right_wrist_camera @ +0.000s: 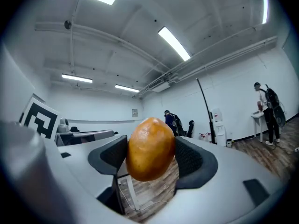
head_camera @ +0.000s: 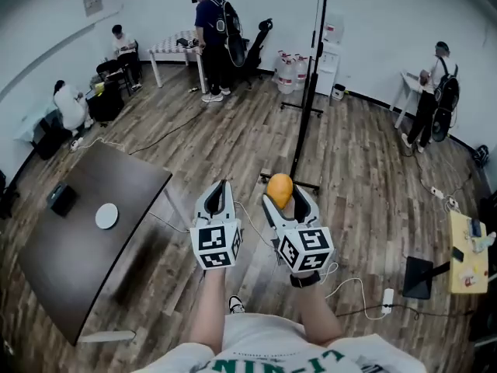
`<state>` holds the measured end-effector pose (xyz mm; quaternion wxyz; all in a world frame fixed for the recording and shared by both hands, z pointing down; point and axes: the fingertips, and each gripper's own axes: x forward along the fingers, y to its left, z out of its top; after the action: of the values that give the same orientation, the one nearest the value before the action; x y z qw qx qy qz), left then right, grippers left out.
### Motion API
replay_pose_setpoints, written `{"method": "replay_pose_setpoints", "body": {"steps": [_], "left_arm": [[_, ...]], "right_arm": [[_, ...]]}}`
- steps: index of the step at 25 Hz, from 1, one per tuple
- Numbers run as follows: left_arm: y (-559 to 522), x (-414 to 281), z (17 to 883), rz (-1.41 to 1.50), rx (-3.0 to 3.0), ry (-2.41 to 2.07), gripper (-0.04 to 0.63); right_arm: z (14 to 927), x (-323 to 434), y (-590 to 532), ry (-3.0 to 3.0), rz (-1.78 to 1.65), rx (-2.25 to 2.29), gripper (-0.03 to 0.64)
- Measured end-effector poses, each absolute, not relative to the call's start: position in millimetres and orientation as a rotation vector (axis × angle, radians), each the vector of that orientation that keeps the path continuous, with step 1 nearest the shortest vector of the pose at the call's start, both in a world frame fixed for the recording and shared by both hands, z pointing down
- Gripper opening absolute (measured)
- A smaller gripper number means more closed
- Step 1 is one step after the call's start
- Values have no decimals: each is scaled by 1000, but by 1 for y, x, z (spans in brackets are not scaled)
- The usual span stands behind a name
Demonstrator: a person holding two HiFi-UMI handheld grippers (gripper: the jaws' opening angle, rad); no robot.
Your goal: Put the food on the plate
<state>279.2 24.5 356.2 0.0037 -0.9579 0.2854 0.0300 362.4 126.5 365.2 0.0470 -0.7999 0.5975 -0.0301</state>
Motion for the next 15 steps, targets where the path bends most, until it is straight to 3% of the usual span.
{"method": "replay_pose_setpoints", "body": {"steps": [7, 15], "left_arm": [[-136, 175, 375, 68, -2957, 1197, 14], [-226, 45, 398, 52, -2816, 1592, 14]], "right_arm": [[377, 262, -58, 2149, -139, -2211, 328], [394, 134, -177, 2518, -188, -1897, 328]]}}
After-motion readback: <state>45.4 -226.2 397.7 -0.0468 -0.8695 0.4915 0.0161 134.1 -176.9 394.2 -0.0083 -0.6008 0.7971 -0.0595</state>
